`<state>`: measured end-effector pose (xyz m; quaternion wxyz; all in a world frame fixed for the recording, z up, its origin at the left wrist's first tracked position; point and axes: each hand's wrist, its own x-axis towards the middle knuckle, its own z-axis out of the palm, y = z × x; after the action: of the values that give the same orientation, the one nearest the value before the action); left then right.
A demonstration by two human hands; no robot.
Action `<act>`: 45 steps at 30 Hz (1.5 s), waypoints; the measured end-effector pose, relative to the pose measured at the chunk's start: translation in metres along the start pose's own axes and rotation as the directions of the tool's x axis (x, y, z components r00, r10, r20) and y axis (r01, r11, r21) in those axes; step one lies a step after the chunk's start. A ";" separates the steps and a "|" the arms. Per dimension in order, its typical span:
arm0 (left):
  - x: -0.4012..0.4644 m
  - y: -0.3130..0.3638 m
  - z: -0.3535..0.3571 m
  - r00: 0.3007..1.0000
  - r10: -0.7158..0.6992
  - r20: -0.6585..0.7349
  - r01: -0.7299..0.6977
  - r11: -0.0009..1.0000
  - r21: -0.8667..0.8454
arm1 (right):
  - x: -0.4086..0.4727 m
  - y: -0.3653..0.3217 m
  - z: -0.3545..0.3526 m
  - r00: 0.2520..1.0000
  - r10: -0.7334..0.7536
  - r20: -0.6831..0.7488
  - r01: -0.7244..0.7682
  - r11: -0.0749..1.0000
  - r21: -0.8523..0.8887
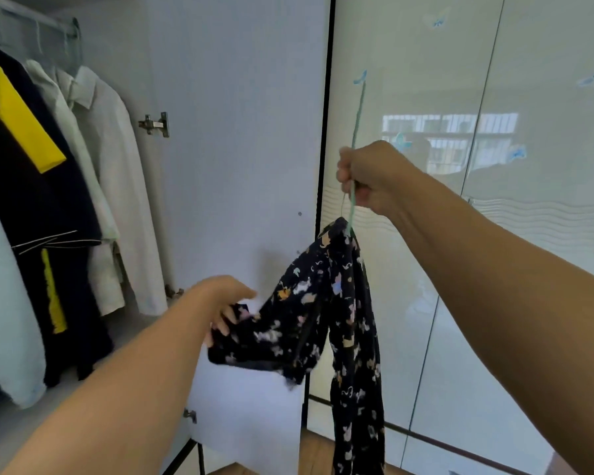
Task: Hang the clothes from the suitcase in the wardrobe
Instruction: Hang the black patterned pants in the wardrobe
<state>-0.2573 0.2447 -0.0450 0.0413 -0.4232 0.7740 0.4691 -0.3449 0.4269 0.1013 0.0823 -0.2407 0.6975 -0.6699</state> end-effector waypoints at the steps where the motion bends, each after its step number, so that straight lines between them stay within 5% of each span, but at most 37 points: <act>1: -0.010 0.006 0.003 0.999 0.027 0.020 -0.030 0.990 0.137 | -0.001 0.000 0.002 0.998 0.043 0.047 -0.046 0.997 0.060; 3: -0.028 0.026 0.011 0.975 0.224 -0.004 -0.219 0.959 0.182 | -0.009 0.000 0.005 0.986 0.120 0.116 -0.139 0.975 0.174; 7: -0.078 0.074 -0.006 0.815 0.557 0.159 -0.458 0.787 -0.414 | -0.010 0.011 0.003 0.986 0.124 0.109 -0.152 0.941 0.303; 9: -0.099 0.083 -0.003 0.719 0.668 0.190 -0.610 0.738 -0.289 | -0.009 0.016 0.000 0.988 0.097 0.121 -0.131 0.940 0.314; 12: -0.107 0.086 0.011 0.618 0.785 -0.032 -0.785 0.619 0.004 | -0.009 0.017 -0.007 0.992 0.071 0.106 -0.102 0.941 0.322; 17: -0.104 0.079 -0.005 0.590 0.742 -0.318 -0.780 0.625 0.011 | -0.006 0.023 -0.021 0.996 0.014 0.088 -0.017 1.000 0.025; 23: -0.116 0.053 -0.078 0.547 0.721 -0.425 -0.802 0.597 -0.020 | 0.012 0.055 -0.020 0.996 0.019 -0.092 -0.042 0.967 -0.252; 28: -0.140 0.018 -0.132 0.528 0.711 -0.464 -0.817 0.574 -0.050 | 0.000 0.056 0.040 0.989 0.096 0.115 -0.091 0.995 -0.052; 32: -0.151 -0.013 -0.156 0.546 0.672 -0.501 -0.808 0.579 -0.105 | 0.000 0.042 0.091 0.992 -0.069 0.107 0.067 0.998 0.017; 37: -0.143 -0.043 -0.173 0.575 0.675 -0.462 -0.759 0.651 0.007 | -0.033 0.011 0.180 0.915 -0.284 0.286 0.311 0.949 -0.053; 45: -0.159 -0.092 -0.245 0.440 0.641 -0.629 -0.656 0.707 0.263 | -0.035 -0.008 0.249 0.925 -0.362 0.118 0.380 0.891 -0.248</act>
<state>-0.0101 0.1381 0.1012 -0.4319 -0.2352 0.8288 0.2667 -0.2039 0.2194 0.0793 -0.0563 -0.4010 0.7190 -0.5649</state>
